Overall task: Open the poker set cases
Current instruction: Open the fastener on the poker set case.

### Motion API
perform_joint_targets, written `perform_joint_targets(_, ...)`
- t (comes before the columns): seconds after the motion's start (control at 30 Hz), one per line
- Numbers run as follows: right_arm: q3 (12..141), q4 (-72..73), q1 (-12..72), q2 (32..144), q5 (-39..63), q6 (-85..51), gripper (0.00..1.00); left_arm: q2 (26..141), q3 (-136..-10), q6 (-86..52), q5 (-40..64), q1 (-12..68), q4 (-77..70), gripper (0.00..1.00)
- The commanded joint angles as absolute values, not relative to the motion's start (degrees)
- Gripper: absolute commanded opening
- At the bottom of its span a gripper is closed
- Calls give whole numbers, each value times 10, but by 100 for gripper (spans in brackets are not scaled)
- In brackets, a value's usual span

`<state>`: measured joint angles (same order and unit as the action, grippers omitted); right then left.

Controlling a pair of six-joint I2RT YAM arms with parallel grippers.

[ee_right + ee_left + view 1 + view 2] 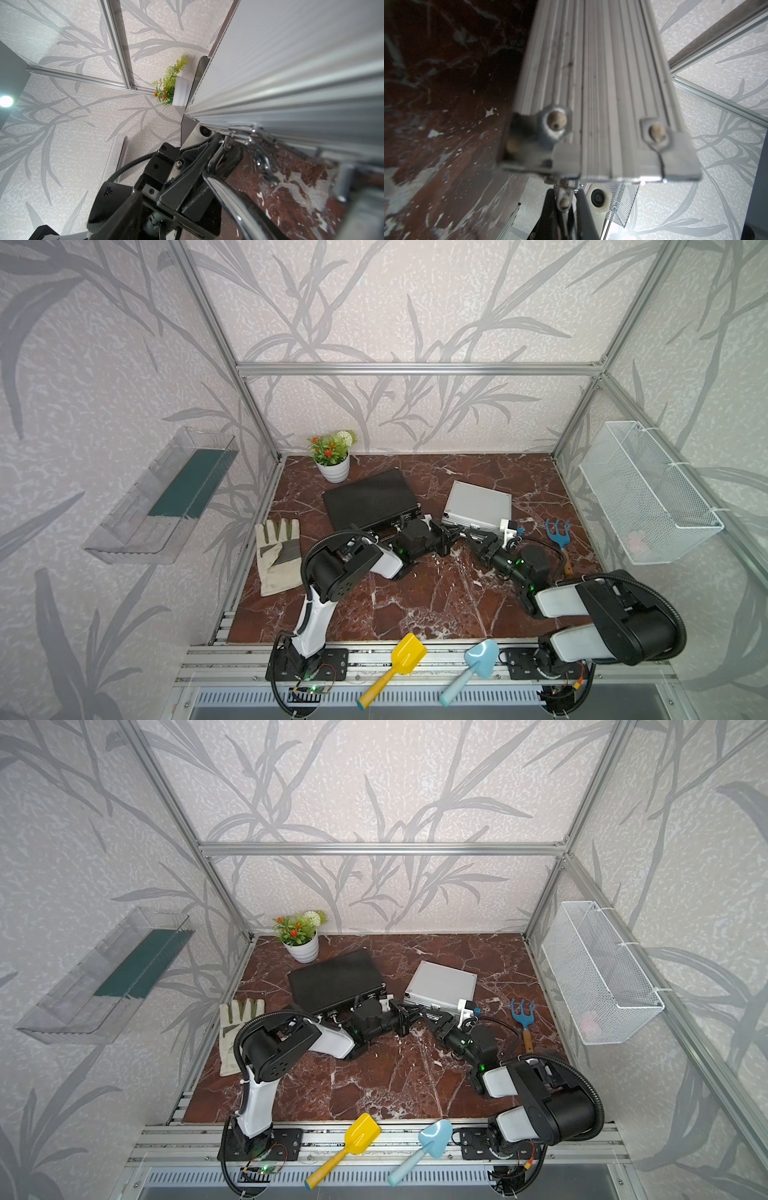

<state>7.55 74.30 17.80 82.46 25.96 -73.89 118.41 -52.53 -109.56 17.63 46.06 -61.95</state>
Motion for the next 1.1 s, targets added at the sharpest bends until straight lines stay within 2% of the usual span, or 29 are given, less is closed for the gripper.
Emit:
perform_joint_targets(0.0,73,752,174,808,255,-698,73,1176,-536,-1121,189,463,-676,0)
perform_joint_targets(0.4,97,334,163,583,227,-575,91,1170,-551,-1110,193,460,-668,0)
perform_joint_targets(0.53,99,328,148,584,241,-568,94,1171,-558,-1110,197,461,-666,0)
perform_joint_targets(0.77,101,414,147,674,283,-568,95,1170,-550,-1099,196,461,-660,0)
perform_joint_targets(1.07,99,338,127,658,271,-525,92,1200,-524,-1097,202,463,-676,0)
